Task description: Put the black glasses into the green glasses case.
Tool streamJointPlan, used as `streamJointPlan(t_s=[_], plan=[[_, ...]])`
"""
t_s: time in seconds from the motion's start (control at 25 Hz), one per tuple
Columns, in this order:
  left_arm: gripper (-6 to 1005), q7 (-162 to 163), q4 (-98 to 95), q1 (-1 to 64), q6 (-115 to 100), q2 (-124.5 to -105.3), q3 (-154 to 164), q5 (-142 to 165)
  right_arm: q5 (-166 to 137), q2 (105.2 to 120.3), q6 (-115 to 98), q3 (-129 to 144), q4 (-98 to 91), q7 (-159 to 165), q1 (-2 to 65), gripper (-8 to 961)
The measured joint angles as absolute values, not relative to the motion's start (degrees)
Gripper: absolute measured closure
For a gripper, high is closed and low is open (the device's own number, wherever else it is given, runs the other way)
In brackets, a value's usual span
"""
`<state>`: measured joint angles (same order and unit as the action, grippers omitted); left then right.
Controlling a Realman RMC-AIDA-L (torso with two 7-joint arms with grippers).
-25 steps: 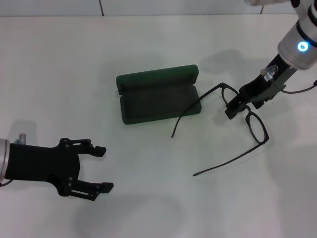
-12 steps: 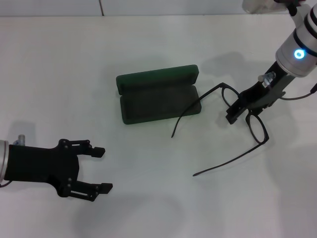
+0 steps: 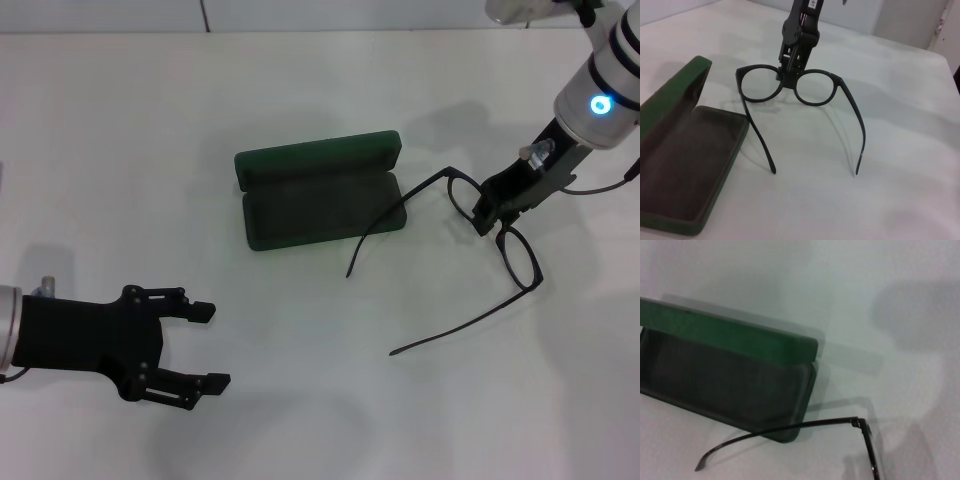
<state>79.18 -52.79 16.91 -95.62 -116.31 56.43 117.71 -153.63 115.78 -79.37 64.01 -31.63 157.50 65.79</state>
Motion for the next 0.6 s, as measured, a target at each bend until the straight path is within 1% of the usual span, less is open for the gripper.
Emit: streamJointPlan(t_s=[0.2,0.4,0.6], plan=[[105,79.18,-52.75,17.04,-95.57,-116.27,56.43,117.68,-153.63,115.81,-79.35,64.04,-31.28,157.5,65.8,666],[106,79.18,-52.68,17.08,-95.54,-116.27,56.34,117.68,-153.63,115.84,-79.35,64.09,-31.25,157.5,65.78,755],[106,79.19,-52.54,17.05,-95.45,-116.27,56.34,117.68,-153.84,115.84,-79.35,65.43,-31.58,157.48,65.75,762]])
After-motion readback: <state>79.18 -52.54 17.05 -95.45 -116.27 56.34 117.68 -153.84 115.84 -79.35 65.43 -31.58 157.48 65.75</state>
